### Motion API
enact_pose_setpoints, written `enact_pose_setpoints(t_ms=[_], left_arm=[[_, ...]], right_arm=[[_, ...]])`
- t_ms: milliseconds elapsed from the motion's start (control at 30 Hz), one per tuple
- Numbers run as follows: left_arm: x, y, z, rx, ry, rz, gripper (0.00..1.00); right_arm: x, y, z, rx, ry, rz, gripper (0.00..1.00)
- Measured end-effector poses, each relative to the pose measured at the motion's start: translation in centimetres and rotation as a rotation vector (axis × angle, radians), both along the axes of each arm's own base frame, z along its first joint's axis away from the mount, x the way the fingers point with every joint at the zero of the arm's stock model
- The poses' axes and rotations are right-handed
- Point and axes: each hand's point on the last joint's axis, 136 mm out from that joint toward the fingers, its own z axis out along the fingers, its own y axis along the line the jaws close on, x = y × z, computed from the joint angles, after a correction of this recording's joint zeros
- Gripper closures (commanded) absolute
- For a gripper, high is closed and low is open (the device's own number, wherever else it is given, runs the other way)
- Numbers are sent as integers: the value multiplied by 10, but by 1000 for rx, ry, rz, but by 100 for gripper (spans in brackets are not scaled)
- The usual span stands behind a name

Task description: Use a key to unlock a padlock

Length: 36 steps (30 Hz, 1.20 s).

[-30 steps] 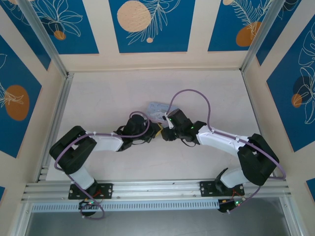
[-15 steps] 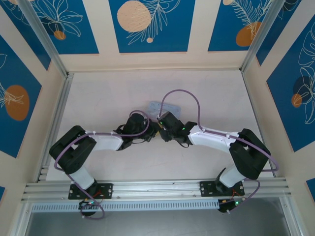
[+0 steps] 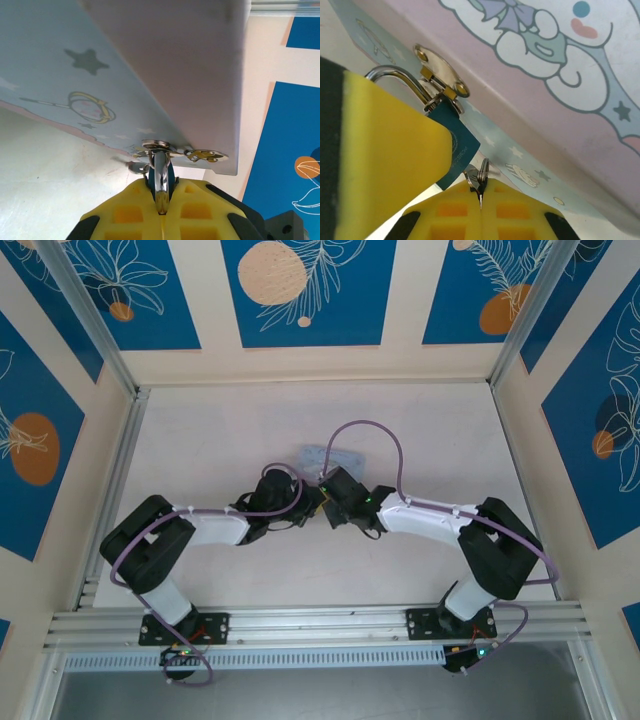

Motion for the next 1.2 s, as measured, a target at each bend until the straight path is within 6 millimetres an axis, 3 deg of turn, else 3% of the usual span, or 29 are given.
enact_pose_setpoints(t_ms=[100,233,567,800,967,1200], left_arm=[[0,0,0,-1,3,3,100],[1,-2,5,-20,-10,0,100],[1,-3,5,-23,-10,-4,100],[0,-2,5,-21,-8,-4,100],[0,-2,5,-20,-8,-5,100],[0,-3,4,-21,-6,-8,100]], right_arm=[[-1,1,1,36,28,6,96],[-4,1,10,122,65,12,75],[-22,-16,59,407,38,-23,67],[-25,-15,53,390,55,1,62],[-24,-10,36,302,72,41,64],[-15,4,31,201,36,97,65]])
